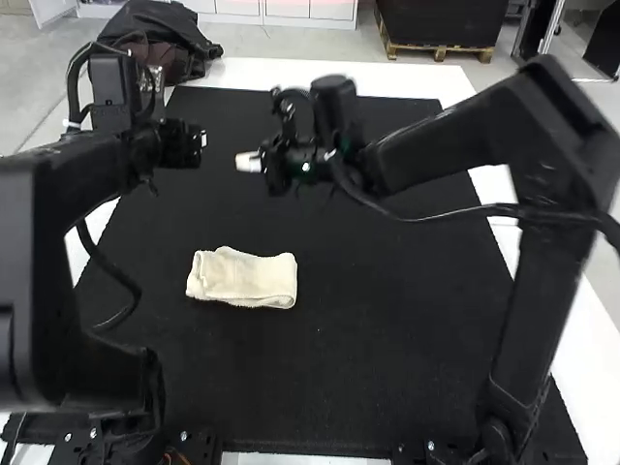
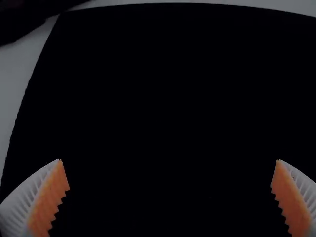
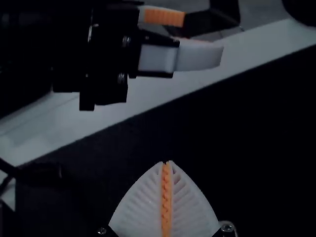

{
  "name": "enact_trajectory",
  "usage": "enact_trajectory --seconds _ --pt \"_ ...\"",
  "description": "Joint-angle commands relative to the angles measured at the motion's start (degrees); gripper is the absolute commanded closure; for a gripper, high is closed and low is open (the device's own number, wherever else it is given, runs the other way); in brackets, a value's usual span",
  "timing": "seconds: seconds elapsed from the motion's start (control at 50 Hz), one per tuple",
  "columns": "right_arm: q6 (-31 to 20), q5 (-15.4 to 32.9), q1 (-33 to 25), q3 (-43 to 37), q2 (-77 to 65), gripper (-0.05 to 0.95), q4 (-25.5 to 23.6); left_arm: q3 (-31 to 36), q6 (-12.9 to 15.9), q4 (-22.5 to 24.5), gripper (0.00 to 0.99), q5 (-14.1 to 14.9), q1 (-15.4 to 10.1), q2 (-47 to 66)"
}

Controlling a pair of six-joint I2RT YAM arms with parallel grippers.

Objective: Fold the towel.

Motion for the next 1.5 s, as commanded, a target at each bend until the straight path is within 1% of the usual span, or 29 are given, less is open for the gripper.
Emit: enact_trajectory --seconds 0.0,0.06,0.22,0.28,0.34,0.4,0.5,0.58,0.74,0.84,0.88,0.92,1.0,1.1,1.22,1.3,1.48 --pt "0.92 1.53 -1.59 -0.28 -7.25 0.92 -1.03 3.41 -0.94 -0.68 0.034 -0.95 -1.78 -3.62" --pt "0.92 1.70 -3.17 -0.72 -9.98 0.92 -1.99 3.85 -1.11 -1.29 0.034 -1.48 -3.01 -5.20" --pt "1.97 1.61 -10.56 -3.45 -17.97 0.92 -1.91 4.64 -1.29 -2.61 0.034 -3.32 -6.79 -9.86" --pt "2.59 1.61 -13.28 -4.59 -20.87 0.92 -1.82 4.81 -2.08 -3.32 0.034 -4.38 -8.11 -11.44" --pt "3.20 1.53 -16.36 -5.91 -23.60 0.92 -1.64 4.81 -2.69 -4.02 0.034 -4.64 -9.42 -13.20" --pt "4.35 1.35 -18.99 -7.49 -26.50 0.92 -1.29 4.55 -3.75 -4.72 0.034 -4.64 -9.60 -14.78" --pt "6.72 0.65 -23.21 -10.30 -31.42 0.92 0.47 4.11 -3.75 -5.95 0.036 -4.20 -8.46 -16.54" --pt "8.13 0.12 -26.02 -12.15 -35.11 0.92 1.43 4.02 -3.84 -6.30 0.036 -4.20 -8.46 -17.94" --pt "13.13 -1.37 -32.00 -16.10 -43.20 0.92 2.31 4.29 -4.10 -6.92 0.036 -3.68 -8.46 -20.49" --pt "15.42 -3.13 -34.81 -18.04 -48.03 0.92 2.40 4.02 -4.28 -6.83 0.036 -3.06 -8.55 -22.43" --pt "16.12 -3.84 -35.78 -18.83 -50.05 0.92 2.58 3.94 -4.72 -6.83 0.036 -2.36 -8.55 -23.22" --pt "17.53 -4.63 -36.57 -19.53 -51.46 0.92 3.02 3.76 -5.42 -6.57 0.036 -1.48 -8.63 -24.10" --pt "19.90 -5.50 -37.89 -21.11 -54.45 0.92 4.33 3.32 -7.18 -5.51 0.039 -0.60 -9.16 -25.85" --pt "21.92 -5.86 -39.12 -22.87 -58.76 0.92 5.13 2.53 -7.62 -4.63 0.039 -0.34 -9.78 -28.05" --pt "22.36 -5.86 -40.17 -25.25 -65.26 0.92 5.21 1.39 -7.79 -3.67 0.039 -0.42 -11.45 -31.74" --pt "22.36 -5.77 -40.79 -26.74 -70.27 0.92 5.21 0.16 -8.23 -2.79 0.039 -0.60 -11.71 -34.56" --pt "22.63 -5.24 -42.64 -29.38 -80.82 0.92 4.16 -2.66 -9.11 -2.61 0.039 -0.69 -11.71 -41.15"
